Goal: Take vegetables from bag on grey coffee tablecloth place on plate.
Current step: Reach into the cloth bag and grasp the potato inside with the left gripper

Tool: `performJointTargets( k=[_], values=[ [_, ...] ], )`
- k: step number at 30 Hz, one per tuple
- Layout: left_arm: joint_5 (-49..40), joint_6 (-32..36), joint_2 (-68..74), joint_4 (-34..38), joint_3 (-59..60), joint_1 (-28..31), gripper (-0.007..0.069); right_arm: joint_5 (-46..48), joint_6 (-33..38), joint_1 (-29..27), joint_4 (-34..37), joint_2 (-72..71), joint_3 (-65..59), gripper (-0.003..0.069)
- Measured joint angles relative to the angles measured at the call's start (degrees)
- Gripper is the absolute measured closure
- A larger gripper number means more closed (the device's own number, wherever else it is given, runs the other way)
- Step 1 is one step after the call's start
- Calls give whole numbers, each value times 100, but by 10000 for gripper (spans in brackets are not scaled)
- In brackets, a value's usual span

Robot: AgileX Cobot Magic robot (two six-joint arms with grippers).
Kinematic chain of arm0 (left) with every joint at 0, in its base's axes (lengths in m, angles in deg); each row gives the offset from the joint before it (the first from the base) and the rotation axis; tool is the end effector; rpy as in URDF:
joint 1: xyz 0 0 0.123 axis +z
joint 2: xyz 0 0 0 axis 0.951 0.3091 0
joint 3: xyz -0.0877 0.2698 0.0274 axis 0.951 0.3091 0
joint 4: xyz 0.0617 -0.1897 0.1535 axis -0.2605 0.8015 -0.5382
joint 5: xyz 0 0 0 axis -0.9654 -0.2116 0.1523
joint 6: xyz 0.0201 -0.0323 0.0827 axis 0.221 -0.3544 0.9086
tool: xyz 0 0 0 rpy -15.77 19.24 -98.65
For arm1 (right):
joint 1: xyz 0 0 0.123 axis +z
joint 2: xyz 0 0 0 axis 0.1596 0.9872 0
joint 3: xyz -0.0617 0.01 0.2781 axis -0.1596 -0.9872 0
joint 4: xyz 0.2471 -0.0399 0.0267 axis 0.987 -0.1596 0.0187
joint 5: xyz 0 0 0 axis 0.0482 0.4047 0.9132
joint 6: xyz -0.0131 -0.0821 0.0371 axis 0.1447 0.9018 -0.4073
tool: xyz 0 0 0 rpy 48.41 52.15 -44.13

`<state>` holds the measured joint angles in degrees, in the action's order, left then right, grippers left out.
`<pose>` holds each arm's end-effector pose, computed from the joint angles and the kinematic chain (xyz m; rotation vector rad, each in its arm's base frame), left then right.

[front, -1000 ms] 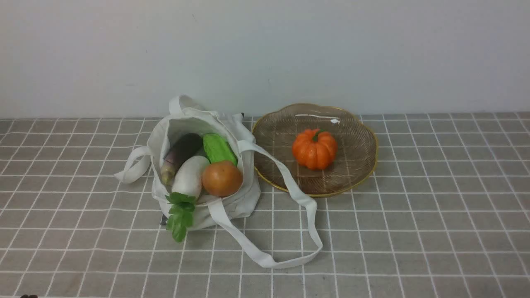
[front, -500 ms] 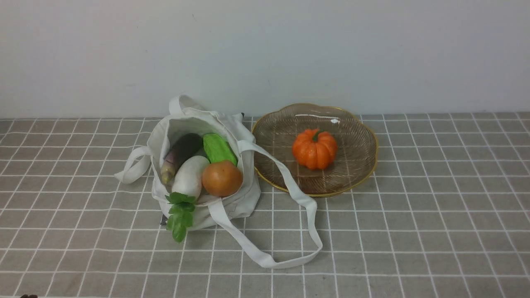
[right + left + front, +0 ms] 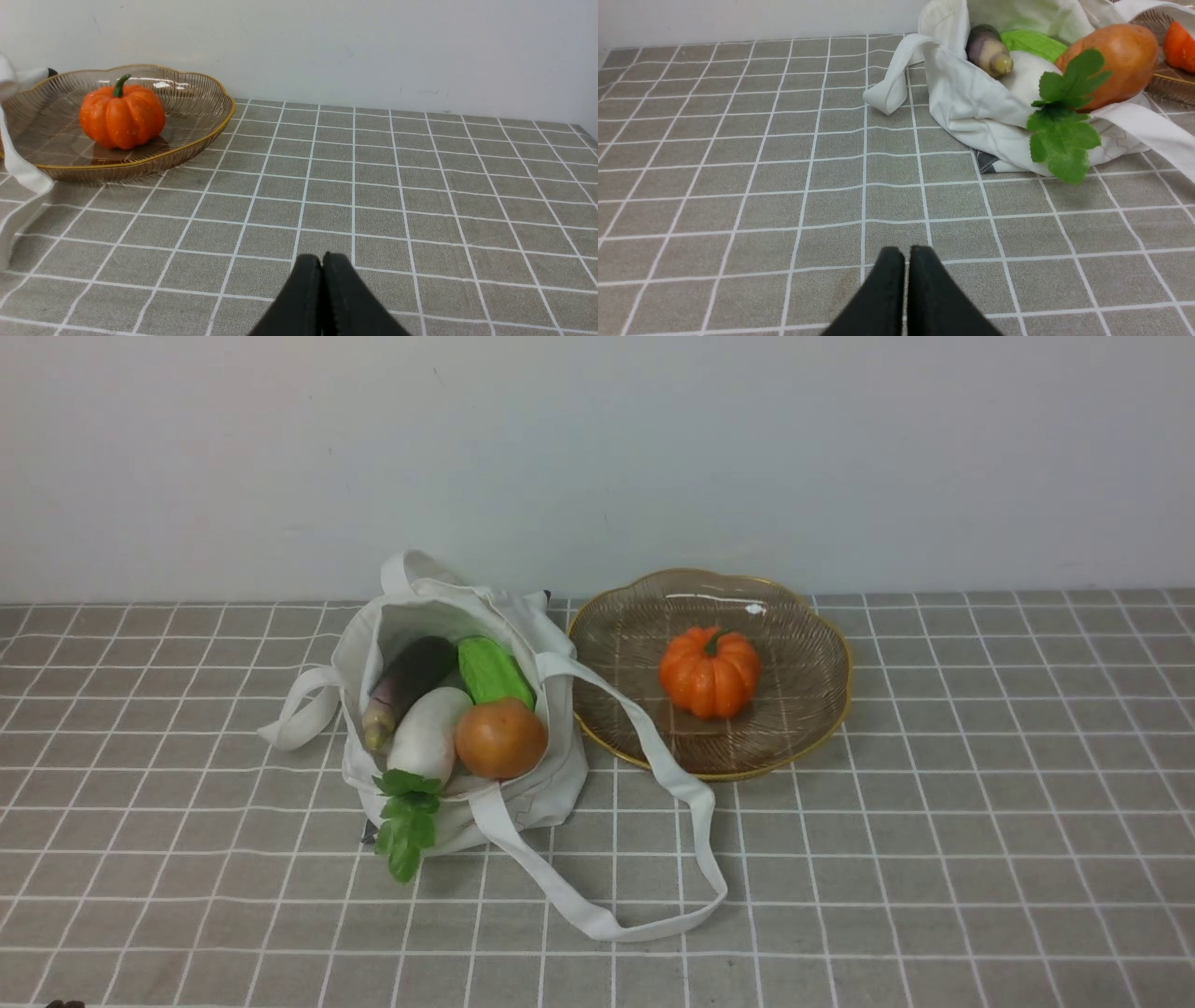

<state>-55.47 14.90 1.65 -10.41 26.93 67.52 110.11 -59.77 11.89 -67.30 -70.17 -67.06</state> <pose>0.0524 -0.0041 0.1703 0.0467 1.8790 -0.0731 0.0529 0.0018 0.1730 -0.0747 1.8560 -0.0020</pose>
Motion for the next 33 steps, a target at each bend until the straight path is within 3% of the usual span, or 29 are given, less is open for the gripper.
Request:
performJointTargets(
  k=[16, 18, 21, 25, 28, 33],
  values=[
    [0, -80, 0, 91, 0, 0, 629, 0, 0, 0, 0, 0, 0, 673],
    [0, -309, 0, 439, 0, 0, 629, 0, 0, 0, 0, 0, 0, 673],
    [-27, -1074, 0, 1824, 0, 0, 629, 0, 0, 0, 0, 0, 0, 673],
    [-46, -1524, 0, 3200, 0, 0, 629, 0, 0, 0, 0, 0, 0, 673],
    [-41, -1567, 0, 3787, 0, 0, 629, 0, 0, 0, 0, 0, 0, 673],
    [304, -1405, 0, 4169, 7, 0, 629, 0, 0, 0, 0, 0, 0, 673]
  ],
)
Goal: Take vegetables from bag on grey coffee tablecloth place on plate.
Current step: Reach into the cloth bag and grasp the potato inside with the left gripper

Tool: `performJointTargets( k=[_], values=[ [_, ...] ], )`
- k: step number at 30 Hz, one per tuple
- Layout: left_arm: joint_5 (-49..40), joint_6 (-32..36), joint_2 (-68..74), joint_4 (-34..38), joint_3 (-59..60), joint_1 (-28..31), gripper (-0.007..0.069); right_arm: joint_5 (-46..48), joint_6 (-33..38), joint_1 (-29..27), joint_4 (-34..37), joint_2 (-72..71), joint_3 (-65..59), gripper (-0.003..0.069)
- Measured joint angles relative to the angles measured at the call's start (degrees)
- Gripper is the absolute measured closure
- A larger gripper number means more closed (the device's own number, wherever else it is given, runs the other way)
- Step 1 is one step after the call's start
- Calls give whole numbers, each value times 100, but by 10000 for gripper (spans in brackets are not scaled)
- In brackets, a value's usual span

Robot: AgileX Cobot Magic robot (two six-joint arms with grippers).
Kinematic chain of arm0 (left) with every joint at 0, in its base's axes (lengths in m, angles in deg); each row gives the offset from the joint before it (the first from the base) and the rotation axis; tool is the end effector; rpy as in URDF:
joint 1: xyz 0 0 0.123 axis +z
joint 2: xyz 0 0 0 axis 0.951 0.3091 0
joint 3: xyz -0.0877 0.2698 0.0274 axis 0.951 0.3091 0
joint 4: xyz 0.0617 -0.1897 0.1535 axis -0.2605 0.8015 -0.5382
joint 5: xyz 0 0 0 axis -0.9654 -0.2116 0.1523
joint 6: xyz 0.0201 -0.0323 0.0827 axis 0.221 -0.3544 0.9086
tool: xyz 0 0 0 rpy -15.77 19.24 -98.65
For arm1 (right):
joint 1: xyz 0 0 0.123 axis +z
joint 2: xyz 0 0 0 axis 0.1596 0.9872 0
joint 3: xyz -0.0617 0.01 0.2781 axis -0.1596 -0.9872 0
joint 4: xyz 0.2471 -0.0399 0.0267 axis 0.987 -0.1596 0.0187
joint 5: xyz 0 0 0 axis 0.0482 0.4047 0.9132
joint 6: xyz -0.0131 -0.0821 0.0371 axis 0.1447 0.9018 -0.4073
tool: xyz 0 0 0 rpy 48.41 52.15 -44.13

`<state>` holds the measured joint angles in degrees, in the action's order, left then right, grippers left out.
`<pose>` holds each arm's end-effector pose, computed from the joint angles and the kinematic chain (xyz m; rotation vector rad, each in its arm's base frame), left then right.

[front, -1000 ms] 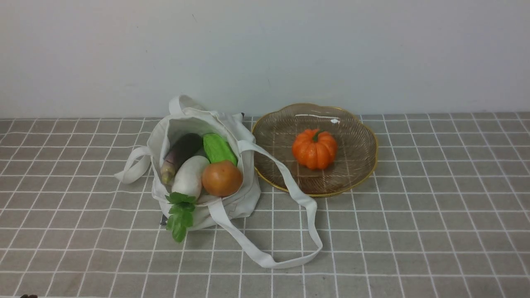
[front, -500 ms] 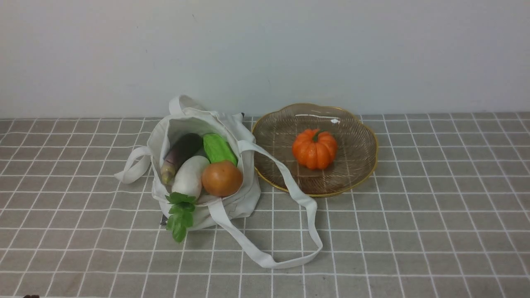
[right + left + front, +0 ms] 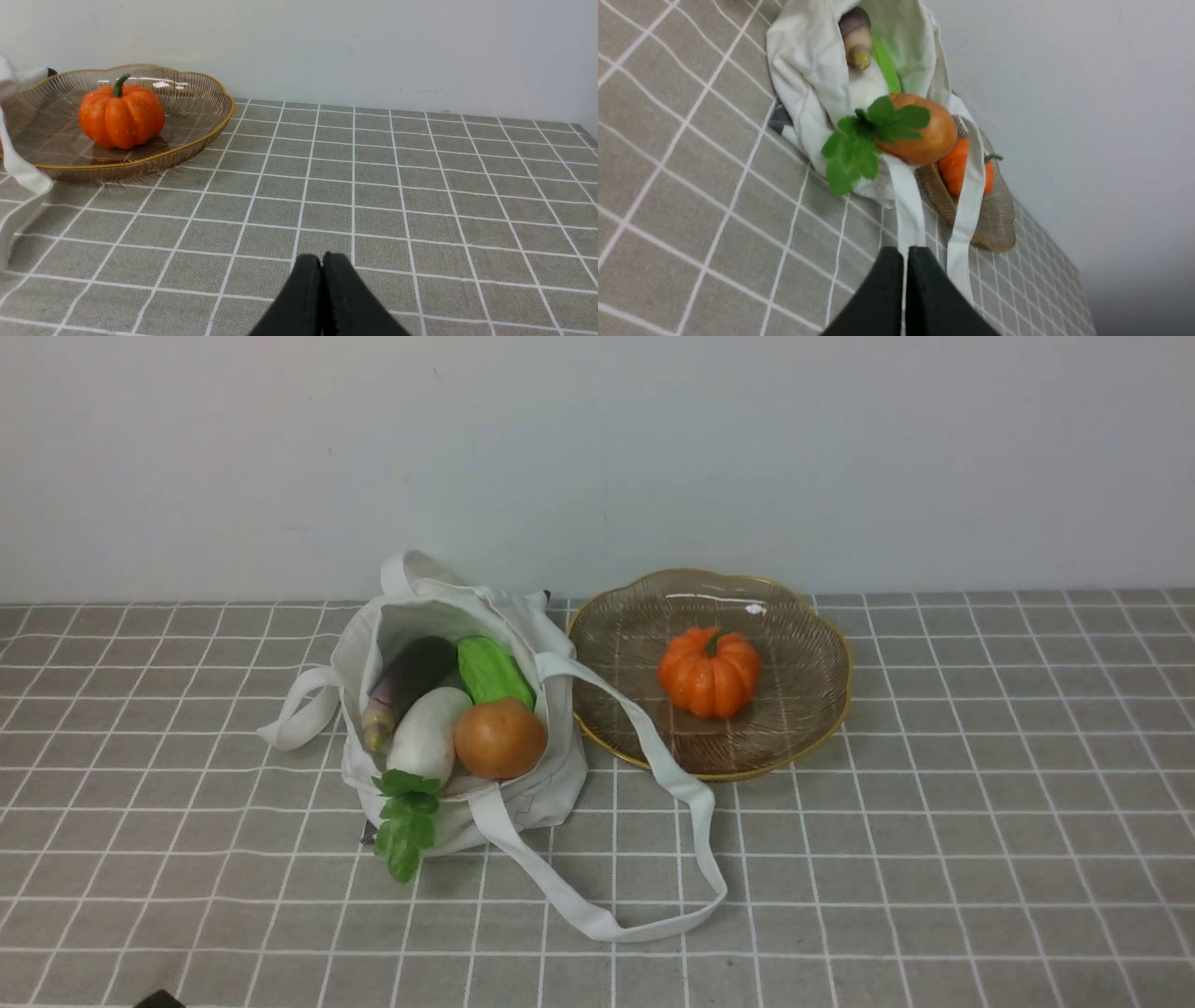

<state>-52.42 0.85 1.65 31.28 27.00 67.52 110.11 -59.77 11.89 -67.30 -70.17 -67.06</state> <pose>0.0517 -0.0234 0.1819 -0.6475 1.7261 -0.9417 0.0529 0.0018 0.1730 -0.0747 1.8560 -0.0020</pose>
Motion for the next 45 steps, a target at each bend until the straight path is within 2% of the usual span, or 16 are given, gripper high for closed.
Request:
performJointTargets(
  k=[4, 5, 7, 11, 12, 14, 16, 17, 19, 23, 25, 30, 32, 36, 40, 45],
  values=[
    [-127, 349, 0, 120, -269, 0, 629, 0, 0, 0, 0, 0, 0, 673],
    [-405, 695, 83, 108, -685, 0, 629, 0, 0, 0, 0, 0, 0, 673],
    [-666, 926, 276, 60, -962, 0, 629, 0, 0, 0, 0, 0, 0, 673],
    [-2007, 1397, 1742, -567, -2187, 0, 629, 0, 0, 0, 0, 0, 0, 673],
    [-2590, 1567, 2514, -859, -2663, 0, 629, 0, 0, 0, 0, 0, 0, 673],
    [-2933, 1701, 3024, -1070, -2961, 0, 629, 0, 0, 0, 0, 0, 0, 673],
    [-3693, 2125, 4379, -1535, -3740, 0, 629, 0, 0, 0, 0, 0, 0, 673],
    [-3739, 2206, 4484, -1579, -3801, 0, 629, 0, 0, 0, 0, 0, 0, 673],
    [-4178, 2694, 5679, -1637, -4530, 0, 629, 0, 0, 0, 0, 0, 0, 673],
    [-4758, 3372, 7178, -1214, -5545, -11, 629, 0, 0, 0, 0, 0, 0, 673],
    [-4900, 3628, 7989, -1086, -6179, -213, 629, 0, 0, 0, 0, 0, 0, 673],
    [-4912, 3421, 9219, -1626, -7363, -908, 629, 0, 0, 0, 0, 0, 0, 673],
    [-4912, 3018, 9767, -2255, -7966, -1348, 629, 0, 0, 0, 0, 0, 0, 673],
    [-4837, 2449, 10134, -3243, -8436, -1811, 629, 0, 0, 0, -4, 0, 0, 673],
    [-4643, 2005, 10153, -3868, -8498, -1952, 620, 0, 0, 0, -4, 0, 0, 673],
    [-4193, 1923, 10161, -3954, -8504, -1965, 551, 0, 0, 0, -4, 0, 0, 673]
  ],
)
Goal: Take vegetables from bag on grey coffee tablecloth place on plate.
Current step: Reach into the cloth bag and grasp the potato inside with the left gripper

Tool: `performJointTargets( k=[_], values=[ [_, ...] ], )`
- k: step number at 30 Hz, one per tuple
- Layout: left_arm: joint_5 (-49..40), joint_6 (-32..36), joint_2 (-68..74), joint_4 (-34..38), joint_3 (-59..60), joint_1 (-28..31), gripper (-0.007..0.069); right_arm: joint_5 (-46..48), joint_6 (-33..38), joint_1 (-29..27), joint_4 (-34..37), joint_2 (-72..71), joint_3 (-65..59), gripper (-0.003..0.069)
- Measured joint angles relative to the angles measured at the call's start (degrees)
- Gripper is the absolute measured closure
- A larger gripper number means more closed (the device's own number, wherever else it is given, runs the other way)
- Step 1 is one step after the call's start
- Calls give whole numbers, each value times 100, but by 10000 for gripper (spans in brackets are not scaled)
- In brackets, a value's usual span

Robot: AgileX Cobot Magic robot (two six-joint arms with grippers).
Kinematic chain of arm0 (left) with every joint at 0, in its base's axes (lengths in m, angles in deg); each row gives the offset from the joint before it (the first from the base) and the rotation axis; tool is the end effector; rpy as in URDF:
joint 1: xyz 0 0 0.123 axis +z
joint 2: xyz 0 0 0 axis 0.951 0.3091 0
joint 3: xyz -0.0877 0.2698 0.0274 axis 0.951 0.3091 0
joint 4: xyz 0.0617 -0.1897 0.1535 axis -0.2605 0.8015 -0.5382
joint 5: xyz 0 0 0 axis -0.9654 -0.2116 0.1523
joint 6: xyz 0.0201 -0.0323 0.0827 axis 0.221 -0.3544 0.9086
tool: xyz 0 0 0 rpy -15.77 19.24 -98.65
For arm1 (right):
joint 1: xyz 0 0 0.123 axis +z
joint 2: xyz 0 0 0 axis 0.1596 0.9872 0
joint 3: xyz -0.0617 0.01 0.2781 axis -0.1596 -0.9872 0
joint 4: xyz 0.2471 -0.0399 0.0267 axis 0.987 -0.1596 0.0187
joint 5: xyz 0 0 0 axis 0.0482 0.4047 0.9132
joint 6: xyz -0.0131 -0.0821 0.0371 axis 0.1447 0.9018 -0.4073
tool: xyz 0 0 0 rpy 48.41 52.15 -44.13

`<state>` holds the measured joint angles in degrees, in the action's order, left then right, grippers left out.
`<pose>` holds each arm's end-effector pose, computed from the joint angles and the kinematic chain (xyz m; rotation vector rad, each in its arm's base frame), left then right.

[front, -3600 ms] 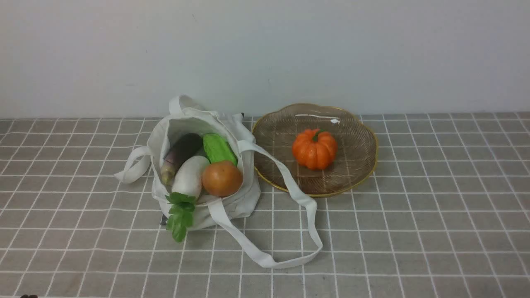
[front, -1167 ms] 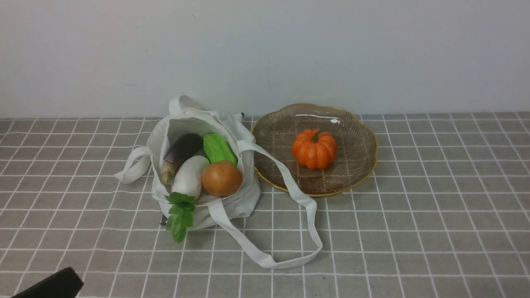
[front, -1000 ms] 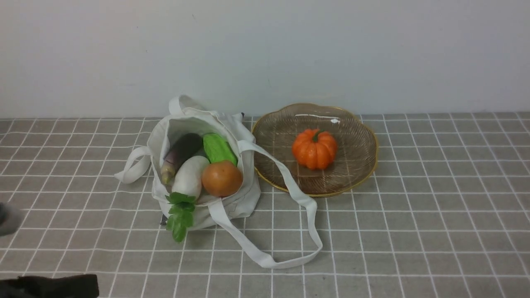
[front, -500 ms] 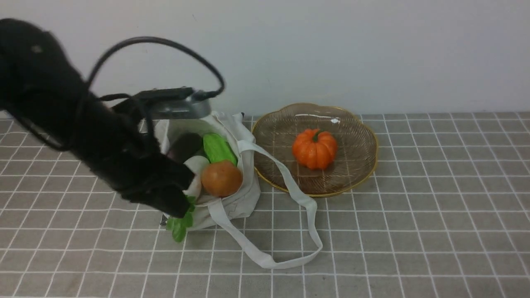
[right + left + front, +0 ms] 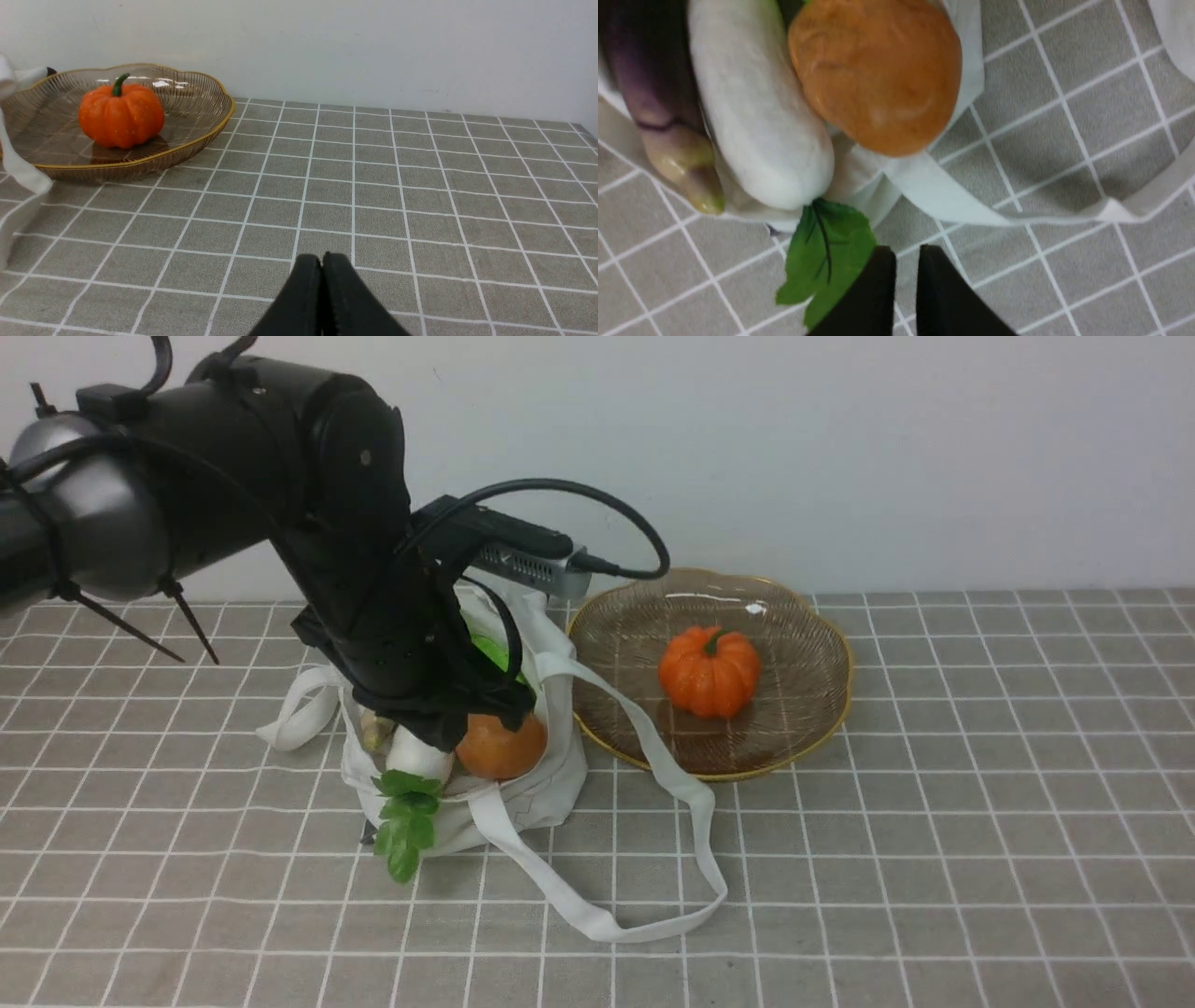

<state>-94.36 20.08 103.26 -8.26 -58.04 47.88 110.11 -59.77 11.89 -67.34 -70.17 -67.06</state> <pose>0.3342 -0.1529 0.2723 0.6641 2.7782 -0.1251 0.0529 0.0018 0.1730 -0.0751 1.8560 -0.0027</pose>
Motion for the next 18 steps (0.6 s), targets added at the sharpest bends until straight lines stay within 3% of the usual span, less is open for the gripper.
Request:
performJointTargets(
  k=[6, 7, 8, 9, 13, 18],
  values=[
    [561, 32, 174, -70, -7, 0, 317, 0, 0, 0, 0, 0, 0, 673],
    [622, 72, 243, -121, -7, 0, 245, 0, 0, 0, 0, 0, 0, 673],
    [646, 73, 265, -122, -7, 0, 235, 0, 0, 0, 0, 0, 0, 673],
    [759, 154, 360, -158, -7, 0, 144, 0, 0, 0, 0, 0, 0, 673],
    [1068, 199, 569, -169, -7, 0, -1, 0, 0, -4, 0, 0, 0, 673],
    [1268, 273, 846, -173, -7, 0, -57, 0, 0, -4, 0, 0, 0, 673]
  ],
)
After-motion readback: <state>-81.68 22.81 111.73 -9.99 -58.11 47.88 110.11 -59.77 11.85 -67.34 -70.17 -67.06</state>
